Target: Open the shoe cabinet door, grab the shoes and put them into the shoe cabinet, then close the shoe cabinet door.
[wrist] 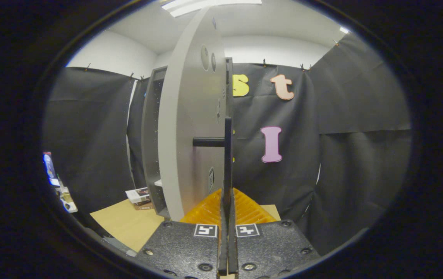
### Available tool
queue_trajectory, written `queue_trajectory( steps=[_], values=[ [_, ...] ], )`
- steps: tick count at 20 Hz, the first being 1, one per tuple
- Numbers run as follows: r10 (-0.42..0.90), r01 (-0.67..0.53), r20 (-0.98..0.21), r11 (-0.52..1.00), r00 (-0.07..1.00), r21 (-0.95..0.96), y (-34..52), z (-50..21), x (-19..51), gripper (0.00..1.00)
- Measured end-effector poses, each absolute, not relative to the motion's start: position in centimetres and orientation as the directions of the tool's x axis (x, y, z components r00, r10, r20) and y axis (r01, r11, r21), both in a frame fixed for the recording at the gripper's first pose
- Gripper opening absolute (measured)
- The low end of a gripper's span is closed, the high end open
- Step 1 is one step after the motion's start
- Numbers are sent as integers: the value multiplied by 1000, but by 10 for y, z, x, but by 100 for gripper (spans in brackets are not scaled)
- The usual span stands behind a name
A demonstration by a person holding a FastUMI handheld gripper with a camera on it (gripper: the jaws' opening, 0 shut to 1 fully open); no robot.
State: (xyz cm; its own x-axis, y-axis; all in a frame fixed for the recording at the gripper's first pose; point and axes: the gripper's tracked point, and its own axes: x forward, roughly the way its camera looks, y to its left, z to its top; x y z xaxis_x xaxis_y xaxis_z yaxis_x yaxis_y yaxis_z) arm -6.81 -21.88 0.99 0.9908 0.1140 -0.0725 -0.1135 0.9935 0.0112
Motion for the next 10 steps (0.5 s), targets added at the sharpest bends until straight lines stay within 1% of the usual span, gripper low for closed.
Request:
queue_trajectory(
  steps=[4, 6, 8, 10],
  values=[
    [136, -137, -58, 991, 989, -9, -231, 11, -71, 4],
    [132, -133, -51, 991, 990, -27, -232, 11, -79, 8],
    [103, -104, -36, 994, 994, -41, -238, 13, -99, 11],
    [75, -75, -1, 996, 997, -41, -239, 18, -125, 30]
  ],
)
